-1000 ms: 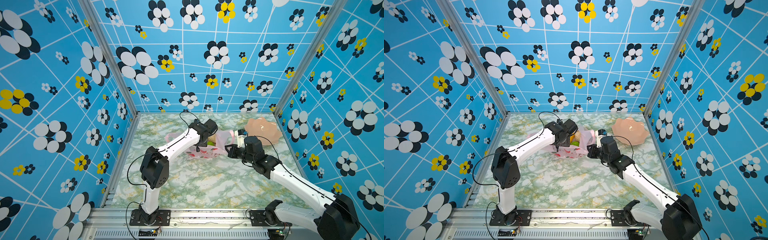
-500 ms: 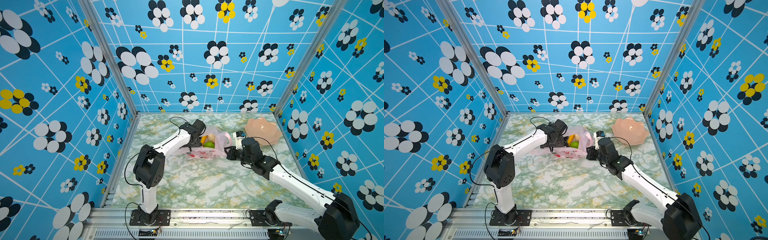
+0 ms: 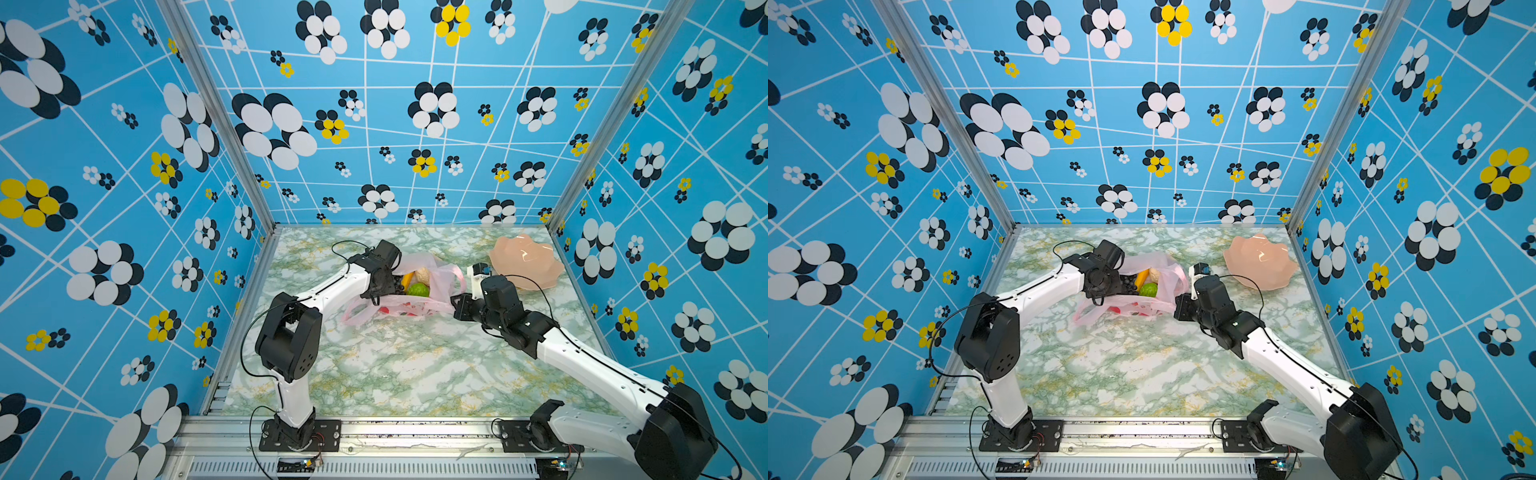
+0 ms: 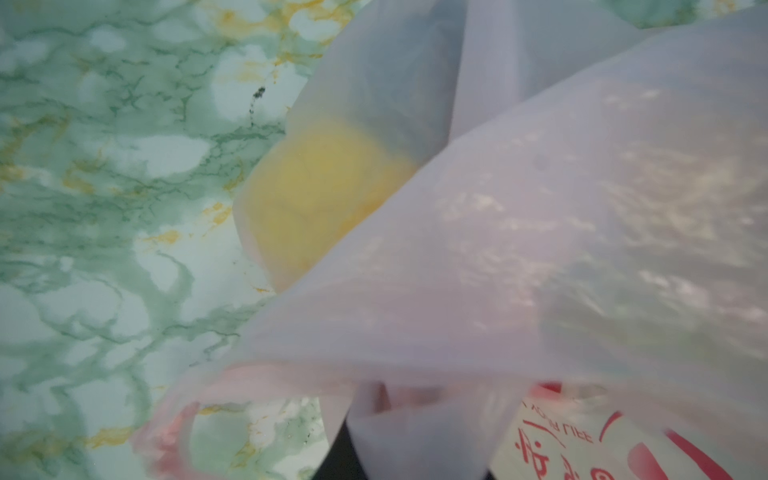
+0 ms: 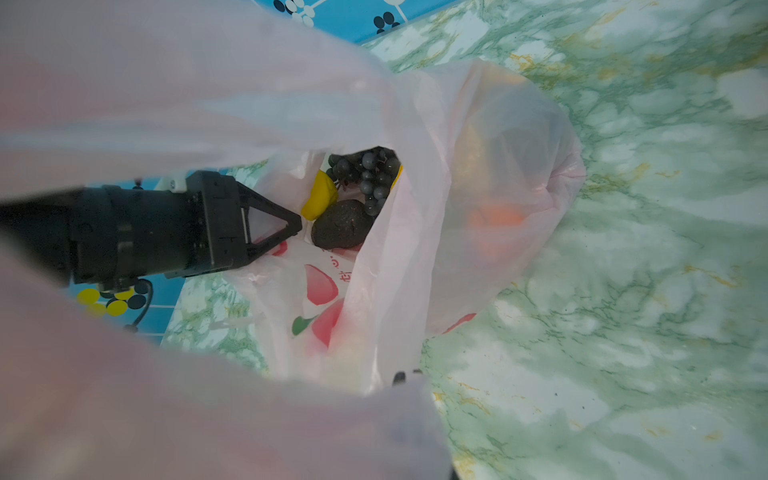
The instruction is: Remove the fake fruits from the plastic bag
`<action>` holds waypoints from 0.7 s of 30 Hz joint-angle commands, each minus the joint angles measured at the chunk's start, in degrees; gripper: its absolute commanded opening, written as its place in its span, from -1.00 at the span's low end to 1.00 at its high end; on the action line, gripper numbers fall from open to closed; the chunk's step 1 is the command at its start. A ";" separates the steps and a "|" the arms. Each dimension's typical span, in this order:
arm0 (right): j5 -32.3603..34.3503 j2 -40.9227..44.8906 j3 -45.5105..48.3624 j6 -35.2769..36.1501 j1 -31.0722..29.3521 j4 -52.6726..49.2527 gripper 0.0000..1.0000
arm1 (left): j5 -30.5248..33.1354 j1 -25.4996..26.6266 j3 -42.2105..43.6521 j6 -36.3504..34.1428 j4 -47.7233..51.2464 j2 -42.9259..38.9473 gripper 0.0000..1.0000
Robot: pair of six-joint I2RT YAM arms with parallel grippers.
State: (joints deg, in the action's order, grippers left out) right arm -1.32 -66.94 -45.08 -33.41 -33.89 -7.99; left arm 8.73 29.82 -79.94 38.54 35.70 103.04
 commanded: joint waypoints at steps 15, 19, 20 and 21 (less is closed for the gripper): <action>-10.80 -2.18 -4.36 -3.02 13.97 4.58 -1.00 | -15.78 -6.77 20.21 -2.56 -27.26 -20.60 -0.82; -15.80 -6.43 0.98 -9.06 19.24 12.54 -1.00 | -18.51 -8.28 25.83 -0.82 -32.61 -22.24 -0.83; -17.37 -8.20 2.28 -11.24 20.92 15.36 -1.00 | -18.73 -8.42 26.70 -0.77 -33.39 -22.64 -0.83; -18.58 -9.73 3.15 -12.99 22.15 17.49 -1.00 | -18.80 -8.46 27.45 -0.67 -34.10 -22.98 -0.84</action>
State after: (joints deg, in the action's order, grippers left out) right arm -15.27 -72.99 -45.30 -40.29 -14.76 2.72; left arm -7.62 21.89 -54.35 36.91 6.66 81.95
